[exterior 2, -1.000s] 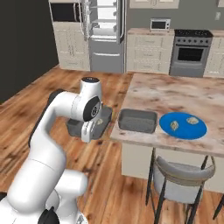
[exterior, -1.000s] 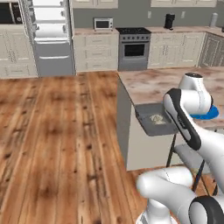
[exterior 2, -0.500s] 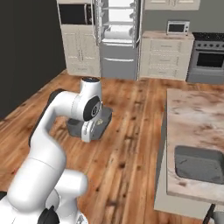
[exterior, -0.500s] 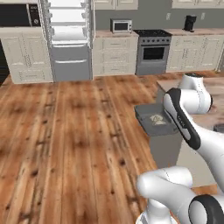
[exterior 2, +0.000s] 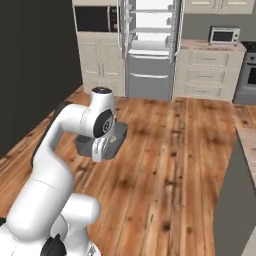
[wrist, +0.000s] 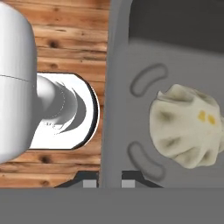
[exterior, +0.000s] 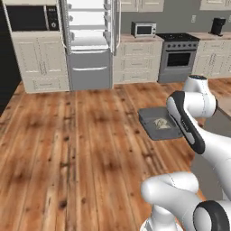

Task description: Place two dumplings into each of the tupperware containers and then place the containers in the fridge.

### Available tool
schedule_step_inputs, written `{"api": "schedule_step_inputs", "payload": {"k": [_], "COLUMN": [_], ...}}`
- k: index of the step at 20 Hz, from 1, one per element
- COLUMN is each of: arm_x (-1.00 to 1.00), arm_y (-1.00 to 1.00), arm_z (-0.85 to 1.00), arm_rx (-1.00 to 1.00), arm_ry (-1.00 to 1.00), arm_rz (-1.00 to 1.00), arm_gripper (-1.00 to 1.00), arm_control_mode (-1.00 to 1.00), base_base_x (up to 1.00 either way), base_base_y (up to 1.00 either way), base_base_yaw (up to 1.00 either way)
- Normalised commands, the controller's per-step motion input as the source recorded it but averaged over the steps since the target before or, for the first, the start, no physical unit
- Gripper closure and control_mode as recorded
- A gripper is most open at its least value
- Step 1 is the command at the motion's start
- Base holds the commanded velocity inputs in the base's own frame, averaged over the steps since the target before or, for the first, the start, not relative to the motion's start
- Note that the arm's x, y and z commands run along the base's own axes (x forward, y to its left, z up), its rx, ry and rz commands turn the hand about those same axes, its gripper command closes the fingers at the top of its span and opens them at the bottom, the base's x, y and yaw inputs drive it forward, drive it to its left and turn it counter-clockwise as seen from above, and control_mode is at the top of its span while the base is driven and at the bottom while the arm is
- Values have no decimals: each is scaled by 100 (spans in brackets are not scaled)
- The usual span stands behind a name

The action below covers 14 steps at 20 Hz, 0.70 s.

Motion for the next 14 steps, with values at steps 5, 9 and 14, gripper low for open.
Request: {"api": "schedule_step_inputs", "payload": {"k": [5, 9, 14], "arm_x": [0, 0, 0], "arm_y": [0, 0, 0], "arm_z": [0, 0, 0], "arm_rx": [0, 0, 0], "arm_ry": [0, 0, 0], "arm_rz": [0, 0, 0], "arm_gripper": [100, 100, 100], "arm_control_mode": [100, 100, 100], "base_base_x": [100, 100, 100], "base_base_y": [17, 17, 43], "base_base_yaw": [0, 3, 9]}}
